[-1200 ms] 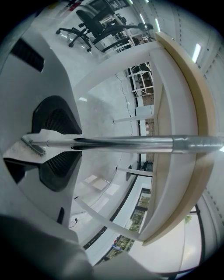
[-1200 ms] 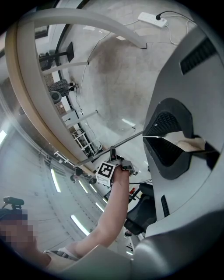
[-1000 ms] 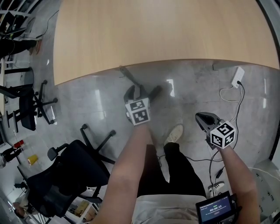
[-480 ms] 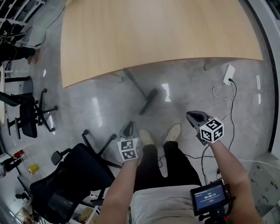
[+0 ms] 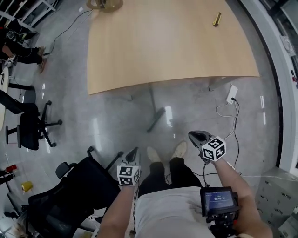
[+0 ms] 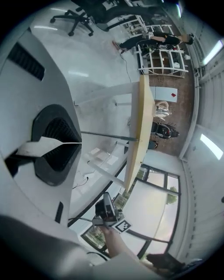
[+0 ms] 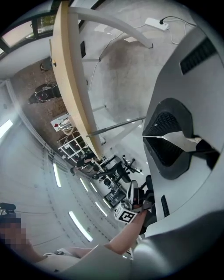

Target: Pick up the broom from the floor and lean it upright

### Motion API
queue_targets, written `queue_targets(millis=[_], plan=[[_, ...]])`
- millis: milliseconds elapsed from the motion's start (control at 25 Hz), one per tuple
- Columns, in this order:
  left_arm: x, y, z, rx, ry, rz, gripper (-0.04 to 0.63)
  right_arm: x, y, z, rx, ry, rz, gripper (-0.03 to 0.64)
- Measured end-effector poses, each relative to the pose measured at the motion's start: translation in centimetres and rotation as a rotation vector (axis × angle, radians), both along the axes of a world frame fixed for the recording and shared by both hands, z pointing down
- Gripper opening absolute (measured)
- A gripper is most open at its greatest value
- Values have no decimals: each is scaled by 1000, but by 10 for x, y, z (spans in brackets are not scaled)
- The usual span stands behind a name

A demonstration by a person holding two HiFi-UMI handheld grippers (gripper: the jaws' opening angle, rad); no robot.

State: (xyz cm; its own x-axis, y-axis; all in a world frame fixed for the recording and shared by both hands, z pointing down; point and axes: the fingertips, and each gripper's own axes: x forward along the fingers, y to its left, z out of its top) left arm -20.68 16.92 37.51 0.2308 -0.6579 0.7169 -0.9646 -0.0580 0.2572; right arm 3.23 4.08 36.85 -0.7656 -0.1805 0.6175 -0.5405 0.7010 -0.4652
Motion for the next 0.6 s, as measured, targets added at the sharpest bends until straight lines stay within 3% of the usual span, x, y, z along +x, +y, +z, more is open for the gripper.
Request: queue_targets(millis=[400, 600], plan=[[24, 28, -77, 107, 41, 201, 17, -31, 29, -115, 110, -127, 78, 20], [-1, -2, -113, 189, 39, 189, 17, -69, 16, -162, 156, -157, 21, 20]])
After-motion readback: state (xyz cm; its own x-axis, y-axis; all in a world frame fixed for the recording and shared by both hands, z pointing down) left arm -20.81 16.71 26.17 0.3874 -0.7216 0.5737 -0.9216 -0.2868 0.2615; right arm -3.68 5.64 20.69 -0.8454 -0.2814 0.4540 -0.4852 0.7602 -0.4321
